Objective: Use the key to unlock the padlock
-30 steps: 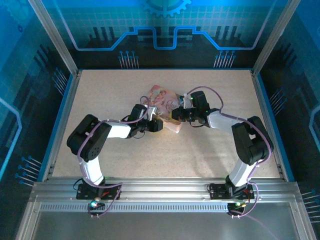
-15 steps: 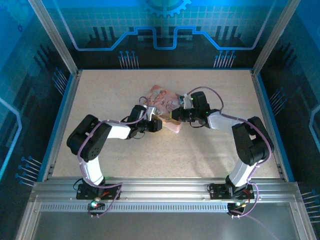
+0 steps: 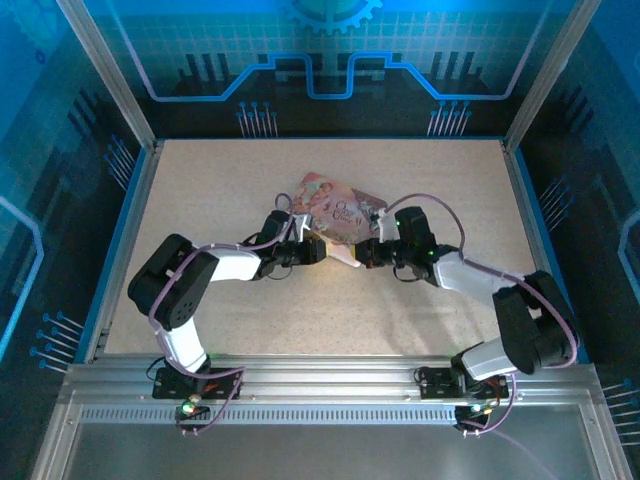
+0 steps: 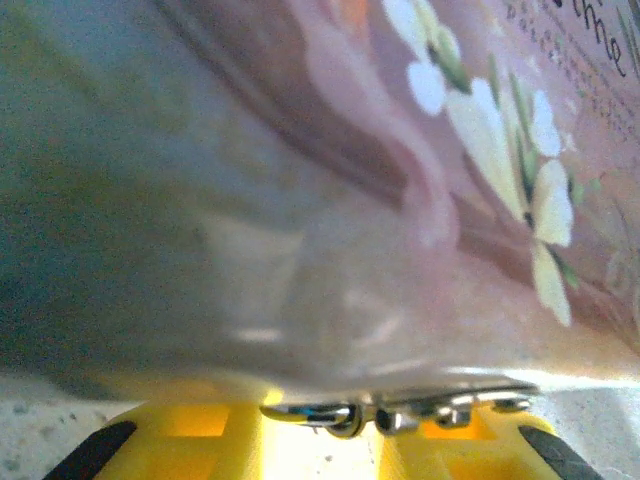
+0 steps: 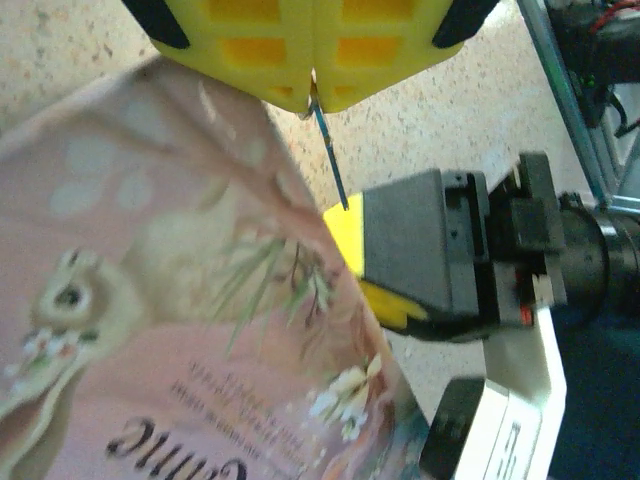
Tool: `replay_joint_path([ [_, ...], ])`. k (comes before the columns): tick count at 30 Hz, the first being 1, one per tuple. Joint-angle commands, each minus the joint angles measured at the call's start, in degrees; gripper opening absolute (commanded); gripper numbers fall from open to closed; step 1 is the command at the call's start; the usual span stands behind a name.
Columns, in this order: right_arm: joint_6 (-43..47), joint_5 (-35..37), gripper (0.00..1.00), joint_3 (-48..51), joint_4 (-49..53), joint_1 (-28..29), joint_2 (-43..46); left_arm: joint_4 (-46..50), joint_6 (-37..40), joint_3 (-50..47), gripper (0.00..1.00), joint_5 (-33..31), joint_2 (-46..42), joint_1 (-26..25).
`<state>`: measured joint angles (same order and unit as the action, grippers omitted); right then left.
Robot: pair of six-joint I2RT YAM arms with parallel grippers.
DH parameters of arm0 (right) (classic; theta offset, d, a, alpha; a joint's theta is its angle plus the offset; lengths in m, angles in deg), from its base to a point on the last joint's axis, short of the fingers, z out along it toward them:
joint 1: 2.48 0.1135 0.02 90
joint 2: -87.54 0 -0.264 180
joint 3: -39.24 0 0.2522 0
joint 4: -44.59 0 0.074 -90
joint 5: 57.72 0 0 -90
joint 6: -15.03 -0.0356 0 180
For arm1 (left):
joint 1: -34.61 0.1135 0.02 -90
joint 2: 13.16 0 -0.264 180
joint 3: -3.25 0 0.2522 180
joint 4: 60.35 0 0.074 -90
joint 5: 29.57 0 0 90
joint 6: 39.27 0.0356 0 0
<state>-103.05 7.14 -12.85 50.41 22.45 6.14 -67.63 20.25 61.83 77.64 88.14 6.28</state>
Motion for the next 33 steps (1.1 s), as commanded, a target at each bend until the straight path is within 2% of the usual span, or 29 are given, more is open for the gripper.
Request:
replay_joint_path([
  [1,3.9,2.6,0.0,2.9,-2.1,2.3,3.3,3.9,-3.5,2.9,0.25,0.8,-3.5,-1.1],
  [9,8.9,7.1,0.0,6.2,-6.9,6.7,2.4,12.0,-9.0,6.7,0.23,2.8,-5.1,-2.2],
  [16,10.9,9.2,0.0,8.6,-14.2,8.4,-0.8,15.0,-12.3,9.1,0.23,4.5,-6.3,-3.0],
  [33,12.2,10.9,0.0,7.2,-19.2,9.1,-5.5,16.8,-17.5,8.4,0.22,2.5,-9.9,-3.7],
])
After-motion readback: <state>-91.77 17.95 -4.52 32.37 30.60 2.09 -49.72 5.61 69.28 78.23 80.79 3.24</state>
